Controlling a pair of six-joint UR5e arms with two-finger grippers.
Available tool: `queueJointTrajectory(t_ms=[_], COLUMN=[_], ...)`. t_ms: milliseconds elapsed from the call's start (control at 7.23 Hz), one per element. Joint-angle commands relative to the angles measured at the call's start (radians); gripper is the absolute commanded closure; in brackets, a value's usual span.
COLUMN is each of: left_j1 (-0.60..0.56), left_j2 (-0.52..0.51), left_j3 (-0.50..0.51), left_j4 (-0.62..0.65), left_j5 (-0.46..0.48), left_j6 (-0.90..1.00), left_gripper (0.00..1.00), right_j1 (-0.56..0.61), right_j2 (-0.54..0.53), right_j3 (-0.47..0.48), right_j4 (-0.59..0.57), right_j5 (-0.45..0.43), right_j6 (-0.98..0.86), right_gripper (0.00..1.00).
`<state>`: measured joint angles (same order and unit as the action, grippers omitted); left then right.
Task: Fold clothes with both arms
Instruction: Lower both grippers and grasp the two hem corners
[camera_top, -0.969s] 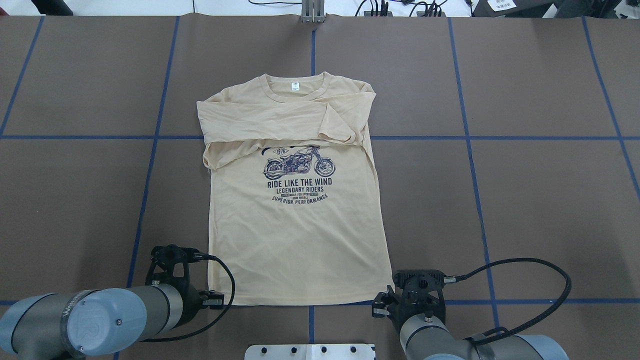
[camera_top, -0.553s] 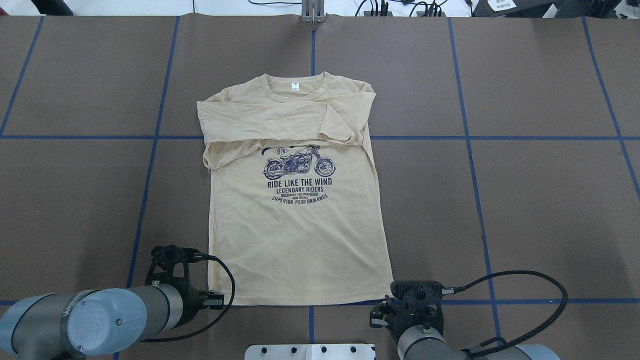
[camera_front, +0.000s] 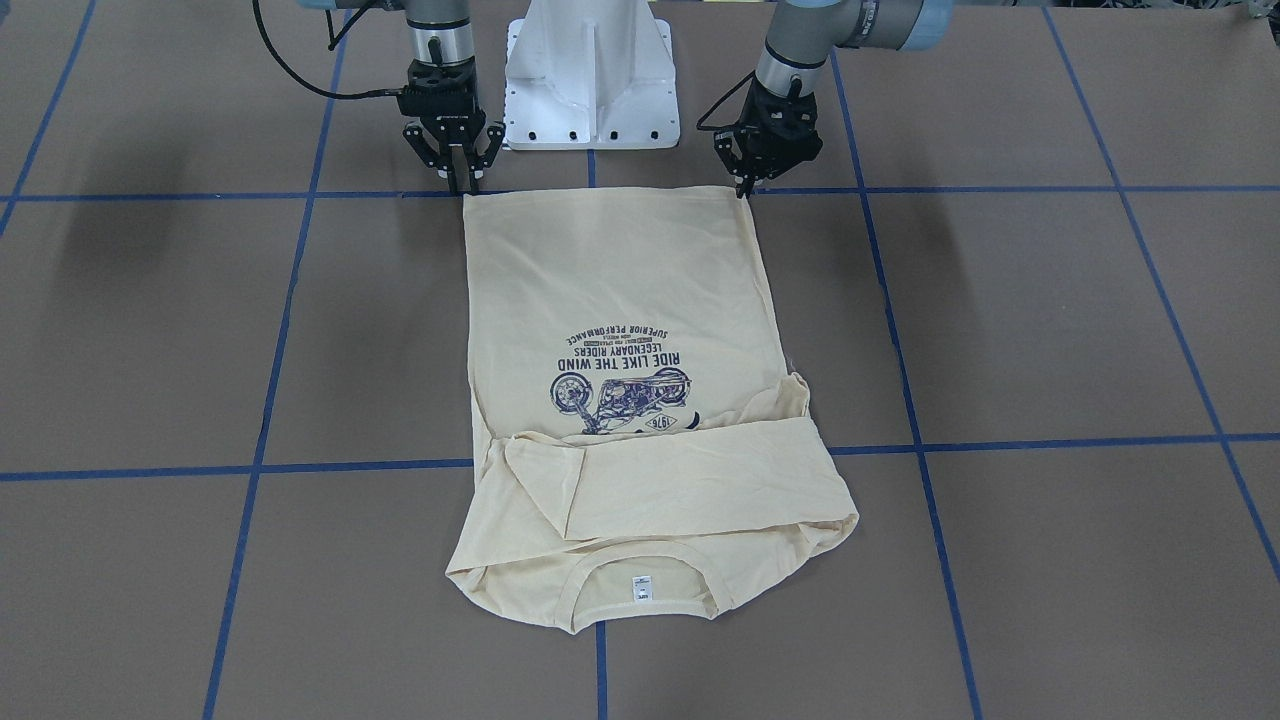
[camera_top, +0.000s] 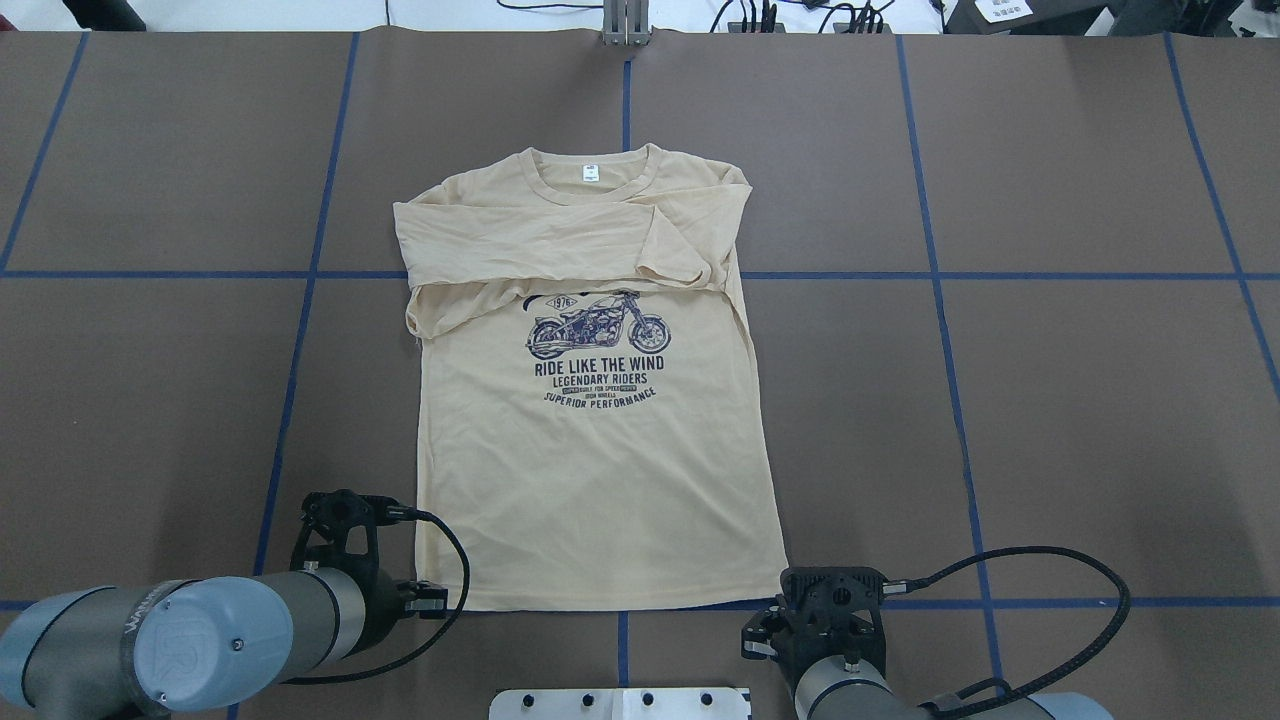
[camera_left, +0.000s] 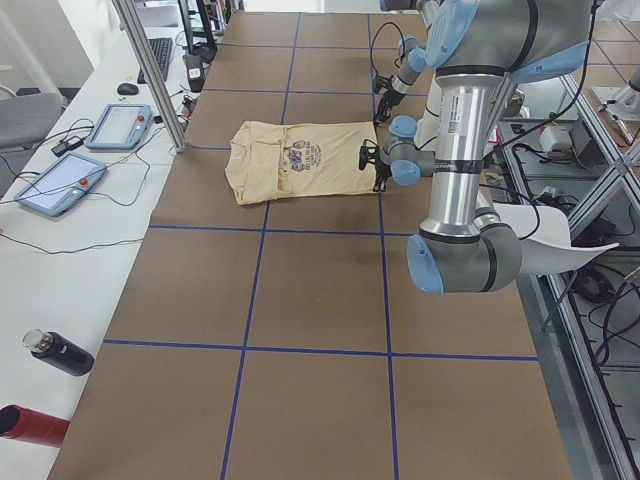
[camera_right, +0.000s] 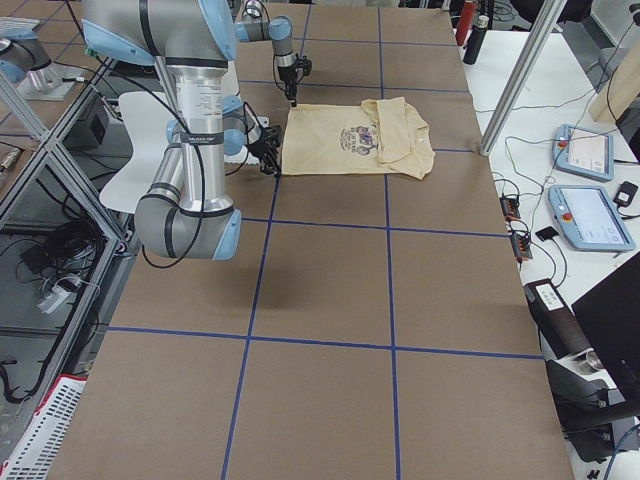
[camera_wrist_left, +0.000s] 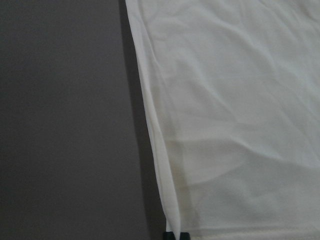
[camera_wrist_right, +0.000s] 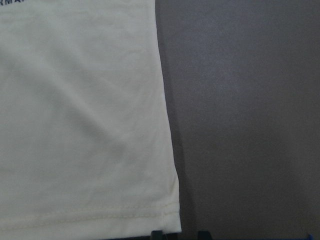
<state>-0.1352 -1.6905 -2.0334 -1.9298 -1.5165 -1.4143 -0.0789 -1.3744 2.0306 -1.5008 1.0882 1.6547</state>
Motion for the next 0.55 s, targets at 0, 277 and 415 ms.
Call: queueJointTrajectory(t_ms=[0,277,415], left_j1=[0.0,0.0,-0.001], left_j2=[0.002,-0.002,-0.002], left_j3=[-0.001,-0.001,-0.001], left_j4=[0.0,0.0,0.0], left_j5=[0.001,0.001,0.001], left_j6=[0.0,0.0,0.0], left_gripper=[1.0,1.0,1.0], right_j1=[0.01,0.014,0.018], right_j2=[0.006,0.026,0.026], right_j3=[-0.001,-0.013,-0.013], right_j4=[0.001,0.001,0.001], right_j5=[-0.001,-0.002,-0.002], right_j6=[-0.001,-0.001,-0.001], right_gripper=[0.67,0.71,0.71])
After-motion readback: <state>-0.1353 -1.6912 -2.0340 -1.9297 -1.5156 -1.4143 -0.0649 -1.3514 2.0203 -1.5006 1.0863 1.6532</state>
